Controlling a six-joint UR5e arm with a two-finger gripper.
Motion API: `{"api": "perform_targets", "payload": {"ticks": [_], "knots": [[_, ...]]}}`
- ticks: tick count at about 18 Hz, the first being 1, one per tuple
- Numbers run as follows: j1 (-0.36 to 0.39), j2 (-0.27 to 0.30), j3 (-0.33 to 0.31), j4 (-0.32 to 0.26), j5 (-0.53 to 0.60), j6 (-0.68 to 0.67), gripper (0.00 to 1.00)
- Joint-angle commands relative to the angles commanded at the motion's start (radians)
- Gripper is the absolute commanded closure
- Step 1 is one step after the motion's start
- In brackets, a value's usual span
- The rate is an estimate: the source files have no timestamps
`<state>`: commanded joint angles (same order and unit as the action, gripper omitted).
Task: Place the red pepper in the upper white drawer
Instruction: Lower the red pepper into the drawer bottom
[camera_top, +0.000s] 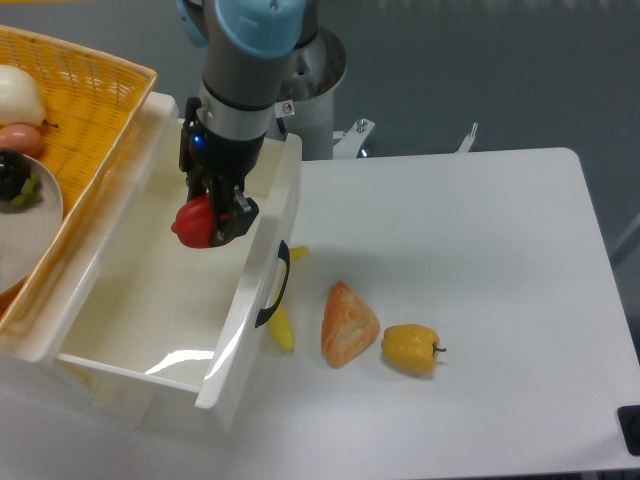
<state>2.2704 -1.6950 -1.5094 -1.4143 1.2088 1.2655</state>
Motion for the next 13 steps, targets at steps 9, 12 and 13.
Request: {"api": "perform_targets", "payload": {"ticks": [9,12,13], "knots": [[-0.009,-0.043,-0.023,0.032,0.000,-0.011,0.71],[-0.015,-0.055,-0.023,0.034,0.000,-0.018,0.72],[-0.020,-0.061,-0.023,0.034,0.000,-0.020,0.72]]}}
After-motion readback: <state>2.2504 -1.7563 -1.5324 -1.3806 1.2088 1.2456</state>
